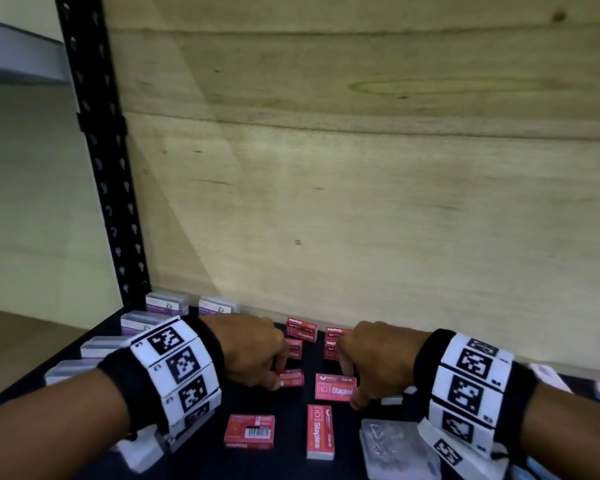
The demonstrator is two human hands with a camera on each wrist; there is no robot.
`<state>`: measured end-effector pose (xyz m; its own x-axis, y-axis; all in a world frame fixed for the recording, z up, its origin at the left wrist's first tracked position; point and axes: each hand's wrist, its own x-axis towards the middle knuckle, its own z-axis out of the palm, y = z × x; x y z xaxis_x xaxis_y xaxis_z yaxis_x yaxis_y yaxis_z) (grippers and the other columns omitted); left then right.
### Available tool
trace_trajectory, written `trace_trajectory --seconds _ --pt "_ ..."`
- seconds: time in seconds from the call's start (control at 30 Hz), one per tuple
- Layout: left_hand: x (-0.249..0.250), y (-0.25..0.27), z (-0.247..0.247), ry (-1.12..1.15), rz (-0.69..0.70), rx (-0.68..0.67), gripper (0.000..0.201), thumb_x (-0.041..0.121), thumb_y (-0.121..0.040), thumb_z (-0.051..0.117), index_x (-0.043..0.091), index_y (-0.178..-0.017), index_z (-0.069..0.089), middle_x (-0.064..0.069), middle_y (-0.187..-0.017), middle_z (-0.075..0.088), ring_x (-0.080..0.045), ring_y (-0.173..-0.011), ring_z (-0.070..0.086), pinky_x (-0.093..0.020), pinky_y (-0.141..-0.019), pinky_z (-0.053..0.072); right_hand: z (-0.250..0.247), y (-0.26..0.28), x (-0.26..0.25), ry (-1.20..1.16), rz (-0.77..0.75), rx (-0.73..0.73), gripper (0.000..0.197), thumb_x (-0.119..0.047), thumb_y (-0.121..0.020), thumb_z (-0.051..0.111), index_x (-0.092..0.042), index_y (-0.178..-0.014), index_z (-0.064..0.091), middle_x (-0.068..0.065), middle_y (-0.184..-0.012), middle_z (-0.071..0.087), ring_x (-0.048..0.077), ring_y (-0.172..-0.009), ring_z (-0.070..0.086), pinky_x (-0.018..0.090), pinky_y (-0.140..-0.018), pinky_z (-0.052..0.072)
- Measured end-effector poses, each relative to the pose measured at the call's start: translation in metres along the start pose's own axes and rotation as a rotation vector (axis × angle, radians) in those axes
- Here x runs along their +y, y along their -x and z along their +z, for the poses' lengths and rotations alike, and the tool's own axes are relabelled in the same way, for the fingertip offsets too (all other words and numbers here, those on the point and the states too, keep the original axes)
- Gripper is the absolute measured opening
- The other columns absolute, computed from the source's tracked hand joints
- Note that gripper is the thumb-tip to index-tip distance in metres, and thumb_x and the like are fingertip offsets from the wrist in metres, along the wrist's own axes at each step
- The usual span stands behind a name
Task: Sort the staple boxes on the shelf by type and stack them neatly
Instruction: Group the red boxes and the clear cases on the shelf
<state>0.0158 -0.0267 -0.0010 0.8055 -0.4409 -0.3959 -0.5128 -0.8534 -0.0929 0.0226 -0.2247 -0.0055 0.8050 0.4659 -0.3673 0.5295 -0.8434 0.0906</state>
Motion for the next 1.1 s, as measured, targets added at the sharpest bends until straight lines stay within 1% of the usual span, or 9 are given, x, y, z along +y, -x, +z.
trace_trajectory --seconds 0.1,0.23,0.37,0.43,0.53,0.8,0.9,1.0,1.1 --pt "-0.003 0.0 -0.003 0.026 0.014 -0.004 0.031 0.041 -0.097 0.055 0.022 -0.119 0.066 0.001 -0.11 0.07 -0.018 -0.097 0.065 -0.035 -0.089 0.053 0.0 -0.001 0.001 -0.004 -0.005 0.0 0.044 -0.042 -0.08 0.079 -0.012 -0.11 0.068 0.006 -0.104 0.07 0.024 -0.092 0.067 0.031 -0.073 0.054" --pt "-0.003 -0.002 -0.003 -0.013 0.017 -0.005 0.029 0.036 -0.1 0.048 0.016 -0.11 0.067 -0.005 -0.104 0.069 -0.02 -0.09 0.063 -0.039 -0.087 0.053 -0.001 -0.002 0.003 -0.014 0.001 -0.011 0.042 -0.044 -0.083 0.075 -0.013 -0.11 0.067 0.006 -0.103 0.07 0.024 -0.092 0.067 0.032 -0.075 0.054" --pt "-0.001 -0.004 -0.003 -0.086 -0.013 0.022 0.029 0.032 -0.102 0.044 0.013 -0.112 0.064 -0.011 -0.109 0.066 -0.027 -0.095 0.063 -0.041 -0.089 0.053 -0.003 -0.002 0.004 -0.051 0.005 -0.002 0.032 -0.039 -0.09 0.069 -0.015 -0.11 0.065 0.004 -0.104 0.069 0.02 -0.086 0.063 0.029 -0.068 0.05" --pt "-0.002 -0.004 -0.003 -0.095 -0.023 0.037 0.029 0.033 -0.102 0.044 0.014 -0.114 0.063 -0.012 -0.112 0.065 -0.029 -0.099 0.062 -0.04 -0.089 0.052 -0.004 -0.004 0.005 -0.053 0.019 0.011 0.028 -0.037 -0.091 0.067 -0.015 -0.108 0.065 0.004 -0.103 0.069 0.021 -0.084 0.063 0.03 -0.069 0.051" --pt "-0.003 -0.003 -0.003 -0.089 -0.023 0.05 0.028 0.032 -0.102 0.045 0.015 -0.114 0.064 -0.012 -0.113 0.065 -0.029 -0.1 0.062 -0.039 -0.088 0.052 -0.004 -0.005 0.006 -0.034 0.037 0.034 0.026 -0.034 -0.091 0.066 -0.015 -0.109 0.063 0.006 -0.107 0.067 0.024 -0.093 0.065 0.031 -0.074 0.051" --pt "0.0 0.004 -0.006 -0.08 -0.086 0.108 0.024 0.034 -0.099 0.052 0.021 -0.118 0.059 -0.005 -0.117 0.062 -0.024 -0.103 0.06 -0.034 -0.084 0.047 -0.006 -0.005 0.003 0.03 0.058 0.053 0.036 -0.038 -0.091 0.067 -0.014 -0.116 0.057 0.008 -0.113 0.064 0.025 -0.099 0.063 0.032 -0.076 0.05" --pt "0.001 0.014 -0.011 -0.084 -0.114 0.137 0.021 0.039 -0.097 0.054 0.021 -0.106 0.056 -0.003 -0.109 0.062 -0.022 -0.096 0.061 -0.031 -0.076 0.045 -0.008 0.001 -0.001 0.061 0.034 0.102 0.041 -0.04 -0.092 0.065 -0.015 -0.121 0.051 0.008 -0.116 0.058 0.026 -0.101 0.06 0.035 -0.081 0.05" --pt "0.001 0.025 -0.014 0.006 -0.104 0.116 0.014 0.038 -0.093 0.058 0.024 -0.094 0.057 0.007 -0.092 0.062 -0.015 -0.085 0.06 -0.029 -0.069 0.045 -0.011 0.007 -0.006 0.01 -0.073 0.125 0.028 -0.031 -0.091 0.066 -0.02 -0.114 0.055 0.003 -0.114 0.055 0.024 -0.098 0.058 0.035 -0.081 0.051" --pt "0.004 0.035 -0.009 0.129 -0.091 -0.008 0.02 0.038 -0.087 0.069 0.024 -0.101 0.064 0.016 -0.079 0.059 -0.003 -0.069 0.053 -0.021 -0.064 0.044 -0.012 0.015 -0.014 -0.069 -0.229 0.035 0.027 -0.019 -0.09 0.066 -0.025 -0.115 0.059 -0.005 -0.109 0.054 0.016 -0.093 0.055 0.031 -0.076 0.048"
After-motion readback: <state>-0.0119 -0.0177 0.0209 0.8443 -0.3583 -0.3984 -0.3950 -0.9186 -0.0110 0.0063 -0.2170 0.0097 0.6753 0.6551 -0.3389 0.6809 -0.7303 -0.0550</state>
